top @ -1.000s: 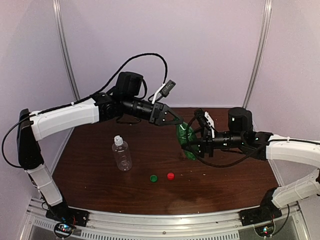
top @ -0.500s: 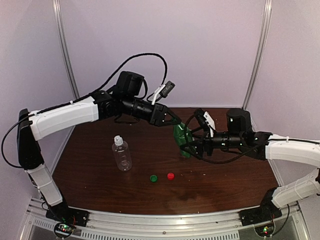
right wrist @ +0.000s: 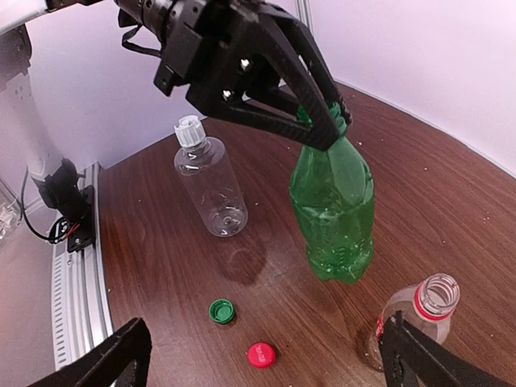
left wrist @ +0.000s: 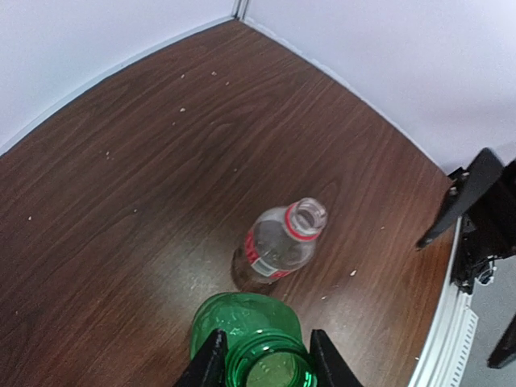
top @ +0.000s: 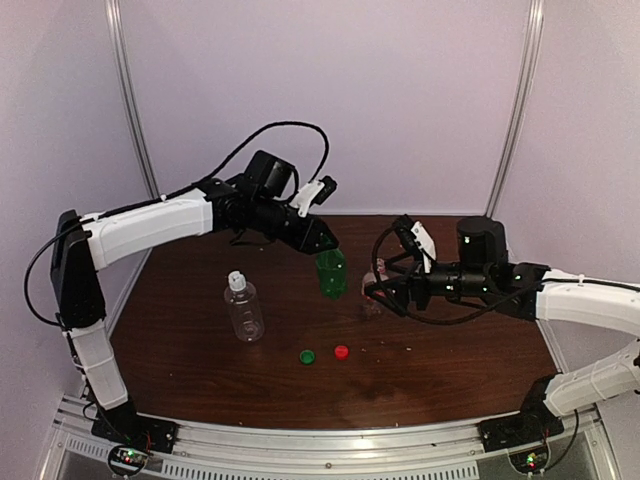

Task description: Unscrew the bottle caps

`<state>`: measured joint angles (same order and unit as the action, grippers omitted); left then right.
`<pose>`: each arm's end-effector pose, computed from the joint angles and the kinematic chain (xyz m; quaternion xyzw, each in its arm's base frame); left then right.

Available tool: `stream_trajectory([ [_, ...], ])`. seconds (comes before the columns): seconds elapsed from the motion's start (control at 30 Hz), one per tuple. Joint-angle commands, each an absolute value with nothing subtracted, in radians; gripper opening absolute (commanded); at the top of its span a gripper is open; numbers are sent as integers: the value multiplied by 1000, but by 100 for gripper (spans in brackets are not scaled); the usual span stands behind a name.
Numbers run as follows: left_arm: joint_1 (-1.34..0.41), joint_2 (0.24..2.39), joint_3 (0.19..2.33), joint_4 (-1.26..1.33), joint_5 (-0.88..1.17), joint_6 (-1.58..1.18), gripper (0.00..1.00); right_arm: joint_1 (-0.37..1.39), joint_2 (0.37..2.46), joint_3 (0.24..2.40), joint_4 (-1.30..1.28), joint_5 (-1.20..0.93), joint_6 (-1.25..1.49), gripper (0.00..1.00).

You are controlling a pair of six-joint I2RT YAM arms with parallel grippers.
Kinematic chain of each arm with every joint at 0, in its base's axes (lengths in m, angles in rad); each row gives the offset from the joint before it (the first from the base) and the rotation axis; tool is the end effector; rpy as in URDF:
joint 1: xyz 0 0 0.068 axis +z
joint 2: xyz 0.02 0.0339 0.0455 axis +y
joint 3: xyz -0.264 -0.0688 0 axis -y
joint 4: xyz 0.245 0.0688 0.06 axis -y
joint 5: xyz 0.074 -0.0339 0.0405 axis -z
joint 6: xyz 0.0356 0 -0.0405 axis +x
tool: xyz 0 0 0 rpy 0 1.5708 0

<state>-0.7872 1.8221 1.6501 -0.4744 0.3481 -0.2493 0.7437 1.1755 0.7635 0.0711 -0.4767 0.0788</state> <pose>0.2900 -0.3083 0.3217 0.3087 0.8293 -0.3522 0.3047 0.1850 0.1924 0.2787 -0.3878 0.7058 0.4009 0.4368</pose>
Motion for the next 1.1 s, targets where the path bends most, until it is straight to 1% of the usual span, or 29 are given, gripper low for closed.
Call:
stream_trajectory([
  [0.0, -784, 1881, 1687, -492, 252, -194, 0, 739, 1154, 773, 55, -416, 84, 100],
  [0.27, -784, 1915, 1648, -490, 187, -176, 0, 741, 1169, 769, 60, -403, 89, 100],
  [0.73, -784, 1915, 1550, -427, 211, -195, 0, 739, 1175, 769, 51, -374, 87, 100],
  [0.8, -784, 1914, 1545, -426, 213, -195, 5, 739, 1176, 770, 51, -373, 88, 100],
  [0.83, -784, 1913, 1544, -425, 214, -193, 9, 739, 1176, 770, 49, -373, 89, 100],
  [1.0, -783, 1892, 1533, -424, 218, -189, 35, 739, 1181, 770, 49, -370, 89, 100],
  [1.07, -783, 1879, 1532, -422, 216, -187, 43, 739, 1183, 770, 49, -370, 89, 100],
])
